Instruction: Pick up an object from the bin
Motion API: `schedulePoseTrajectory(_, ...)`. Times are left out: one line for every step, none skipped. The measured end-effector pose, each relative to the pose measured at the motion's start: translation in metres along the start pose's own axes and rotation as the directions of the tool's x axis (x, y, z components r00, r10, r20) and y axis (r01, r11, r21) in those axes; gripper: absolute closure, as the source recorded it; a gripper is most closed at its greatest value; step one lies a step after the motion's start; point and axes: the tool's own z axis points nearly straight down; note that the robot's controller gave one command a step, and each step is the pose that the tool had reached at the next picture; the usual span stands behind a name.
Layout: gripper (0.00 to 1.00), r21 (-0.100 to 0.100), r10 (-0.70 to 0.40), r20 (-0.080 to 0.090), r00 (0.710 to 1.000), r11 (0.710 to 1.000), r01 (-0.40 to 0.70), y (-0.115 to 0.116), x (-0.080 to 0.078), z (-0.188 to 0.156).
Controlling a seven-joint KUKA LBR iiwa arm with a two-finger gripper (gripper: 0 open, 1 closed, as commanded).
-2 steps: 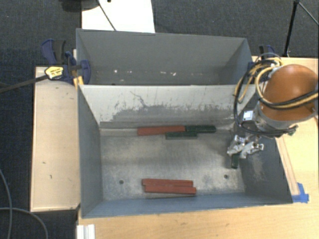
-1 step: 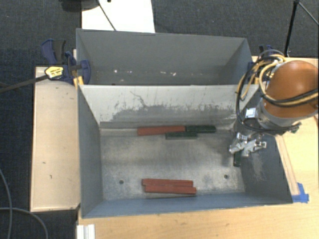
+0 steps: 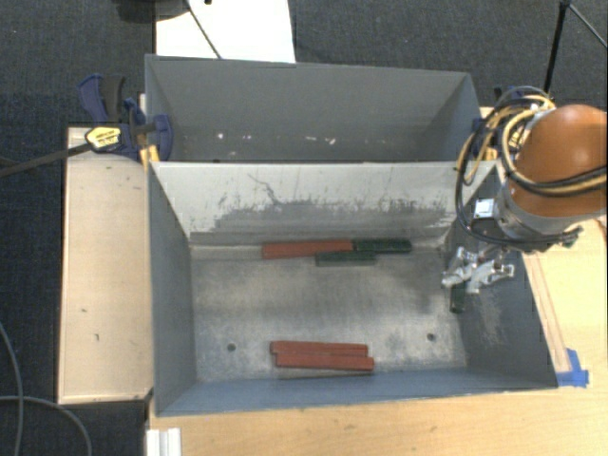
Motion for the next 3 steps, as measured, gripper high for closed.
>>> schedulePoseTrajectory(1.00,0.007,0.002,0.001,1.000,1.000,-0.002,-0.002,0.000,-0.017)
schedulePoseTrajectory(1.00,0.008,0.003,0.001,1.000,1.000,-0.003,-0.002,0.000,-0.027)
schedulePoseTrajectory(1.00,0.008,0.002,0.001,1.000,1.000,-0.002,-0.002,0.000,-0.035)
